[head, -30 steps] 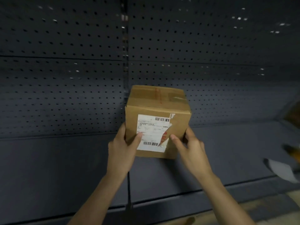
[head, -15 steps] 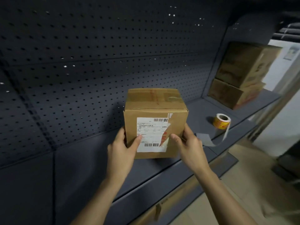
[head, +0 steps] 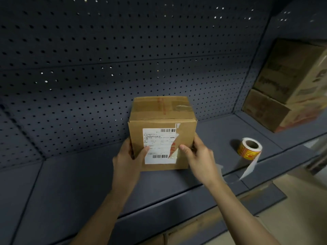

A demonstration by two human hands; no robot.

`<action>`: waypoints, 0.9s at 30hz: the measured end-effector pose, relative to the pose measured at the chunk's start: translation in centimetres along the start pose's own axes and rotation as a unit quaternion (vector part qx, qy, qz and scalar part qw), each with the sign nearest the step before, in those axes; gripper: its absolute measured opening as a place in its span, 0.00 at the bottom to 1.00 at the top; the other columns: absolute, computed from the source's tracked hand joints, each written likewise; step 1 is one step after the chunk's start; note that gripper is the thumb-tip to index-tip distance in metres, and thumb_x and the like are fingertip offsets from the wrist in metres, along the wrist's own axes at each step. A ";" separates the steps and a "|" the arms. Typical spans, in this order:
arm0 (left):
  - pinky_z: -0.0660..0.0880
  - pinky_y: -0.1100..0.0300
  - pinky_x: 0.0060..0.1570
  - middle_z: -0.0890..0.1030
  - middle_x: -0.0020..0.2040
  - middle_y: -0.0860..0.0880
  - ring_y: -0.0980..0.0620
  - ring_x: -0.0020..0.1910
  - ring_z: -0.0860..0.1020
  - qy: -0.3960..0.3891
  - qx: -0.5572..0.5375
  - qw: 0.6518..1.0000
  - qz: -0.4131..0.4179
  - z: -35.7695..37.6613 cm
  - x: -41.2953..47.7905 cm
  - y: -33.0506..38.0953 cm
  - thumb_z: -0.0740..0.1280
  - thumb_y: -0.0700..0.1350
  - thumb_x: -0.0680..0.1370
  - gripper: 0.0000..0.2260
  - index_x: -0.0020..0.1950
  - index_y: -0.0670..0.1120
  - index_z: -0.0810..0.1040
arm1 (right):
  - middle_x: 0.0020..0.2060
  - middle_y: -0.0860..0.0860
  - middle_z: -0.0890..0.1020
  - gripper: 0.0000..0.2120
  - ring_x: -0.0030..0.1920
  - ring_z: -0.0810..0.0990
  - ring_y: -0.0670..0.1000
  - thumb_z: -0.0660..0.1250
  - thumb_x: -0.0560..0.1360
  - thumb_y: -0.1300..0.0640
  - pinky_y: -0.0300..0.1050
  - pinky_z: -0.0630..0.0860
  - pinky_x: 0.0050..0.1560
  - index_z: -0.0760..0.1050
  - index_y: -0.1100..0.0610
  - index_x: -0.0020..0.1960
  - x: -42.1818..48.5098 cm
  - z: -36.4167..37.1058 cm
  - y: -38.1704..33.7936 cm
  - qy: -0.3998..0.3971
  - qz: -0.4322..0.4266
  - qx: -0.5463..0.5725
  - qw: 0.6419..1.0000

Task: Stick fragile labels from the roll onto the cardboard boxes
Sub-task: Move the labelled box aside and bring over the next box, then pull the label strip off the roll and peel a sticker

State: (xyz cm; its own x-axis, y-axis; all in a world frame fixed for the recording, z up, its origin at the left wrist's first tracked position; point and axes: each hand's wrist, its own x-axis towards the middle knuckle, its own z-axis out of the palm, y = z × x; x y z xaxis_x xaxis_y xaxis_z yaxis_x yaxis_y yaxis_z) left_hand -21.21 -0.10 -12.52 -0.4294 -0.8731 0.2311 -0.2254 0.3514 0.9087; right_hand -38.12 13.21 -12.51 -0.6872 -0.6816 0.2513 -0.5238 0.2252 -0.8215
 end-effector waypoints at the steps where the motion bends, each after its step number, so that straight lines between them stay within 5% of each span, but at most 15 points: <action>1: 0.77 0.69 0.48 0.82 0.50 0.65 0.68 0.49 0.80 0.010 0.003 1.000 -0.001 0.1 0.1 -0.1 0.72 0.50 0.76 0.15 0.62 0.54 0.77 | 0.49 0.44 0.85 0.26 0.49 0.81 0.45 0.65 0.80 0.50 0.36 0.73 0.47 0.62 0.40 0.75 0.5 0.1 0.2 -0.008 -0.002 0.004 1.000; 7: 0.78 0.71 0.47 0.82 0.50 0.63 0.69 0.48 0.79 0.042 0.016 0.999 -0.028 -0.1 1.8 -1.0 0.72 0.50 0.76 0.18 0.64 0.50 0.76 | 0.46 0.43 0.85 0.25 0.47 0.81 0.41 0.65 0.80 0.49 0.23 0.71 0.43 0.65 0.44 0.75 3.3 1.9 0.8 -0.055 -0.001 0.023 0.998; 15: 0.79 0.69 0.45 0.82 0.49 0.61 0.68 0.47 0.80 0.049 0.007 0.998 -0.038 -0.6 3.8 -2.7 0.72 0.50 0.76 0.20 0.66 0.50 0.74 | 0.51 0.41 0.84 0.24 0.51 0.81 0.42 0.65 0.80 0.52 0.20 0.69 0.45 0.65 0.45 0.74 5.5 3.9 0.3 -0.053 -0.009 0.007 0.999; 27: 0.72 0.77 0.40 0.80 0.48 0.63 0.72 0.44 0.77 0.040 0.015 0.998 -0.040 -0.8 4.3 -2.5 0.72 0.51 0.75 0.20 0.66 0.50 0.73 | 0.53 0.38 0.83 0.22 0.53 0.80 0.35 0.66 0.80 0.50 0.27 0.74 0.55 0.68 0.44 0.73 5.5 3.8 0.0 -0.057 0.001 0.022 0.998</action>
State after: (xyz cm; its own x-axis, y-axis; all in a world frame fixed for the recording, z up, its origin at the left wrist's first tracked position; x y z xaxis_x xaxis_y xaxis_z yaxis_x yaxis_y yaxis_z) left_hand -21.83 -4.97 -13.53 -0.3386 -0.9222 0.1865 -0.2818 0.2885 0.9151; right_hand -39.97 6.79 -13.04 -0.6249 -0.7570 0.1910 -0.4973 0.1974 -0.8448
